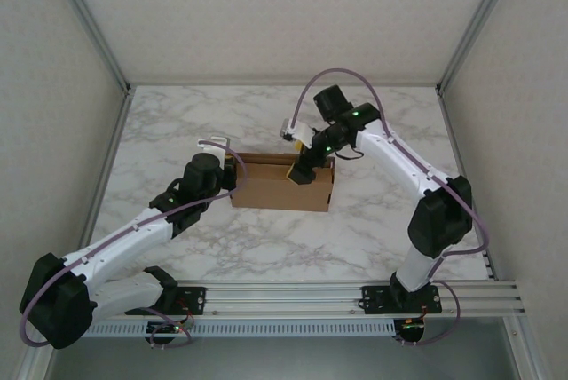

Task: Fold the paper box

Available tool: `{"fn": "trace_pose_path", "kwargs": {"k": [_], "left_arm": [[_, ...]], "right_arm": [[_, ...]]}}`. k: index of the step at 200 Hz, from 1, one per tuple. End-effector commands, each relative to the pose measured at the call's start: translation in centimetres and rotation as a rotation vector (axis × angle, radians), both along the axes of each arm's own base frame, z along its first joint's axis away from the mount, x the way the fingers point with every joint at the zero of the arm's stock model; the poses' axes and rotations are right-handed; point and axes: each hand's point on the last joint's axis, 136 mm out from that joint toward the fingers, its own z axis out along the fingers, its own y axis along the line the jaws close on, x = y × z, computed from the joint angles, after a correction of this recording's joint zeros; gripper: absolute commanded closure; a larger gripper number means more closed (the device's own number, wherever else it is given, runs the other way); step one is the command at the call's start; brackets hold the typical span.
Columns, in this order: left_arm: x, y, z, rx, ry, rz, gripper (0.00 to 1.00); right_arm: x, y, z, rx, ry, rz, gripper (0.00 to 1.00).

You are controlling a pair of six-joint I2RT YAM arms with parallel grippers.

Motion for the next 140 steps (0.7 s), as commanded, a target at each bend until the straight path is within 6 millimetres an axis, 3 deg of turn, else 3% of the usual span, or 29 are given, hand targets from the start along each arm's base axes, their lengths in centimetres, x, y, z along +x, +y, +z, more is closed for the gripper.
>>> {"fn": "trace_pose_path", "kwargs": {"k": [1, 60, 91, 140], "left_arm": [[-2.1, -0.2, -4.8, 0.084, 0.153, -0.068, 1.00], [-2.3, -0.1, -4.5, 0.069, 0.145, -0.066, 1.00], [-2.4, 0.0, -4.3, 0.063, 0.142, -0.062, 1.00], [-2.6, 0.1, -3.7, 0.057, 0.133, -0.058, 1.00]], "right_arm": [[-2.1, 0.1, -1.9, -0.062, 0.057, 0.070, 0.02], [-1.6, -0.2, -3.9, -0.194, -0.101, 0.100, 0.06], [-1.2, -0.7, -5.3, -0.272, -0.226, 0.134, 0.13], [-1.2, -0.1, -4.6, -0.267, -0.299, 0.144, 0.30]]}}
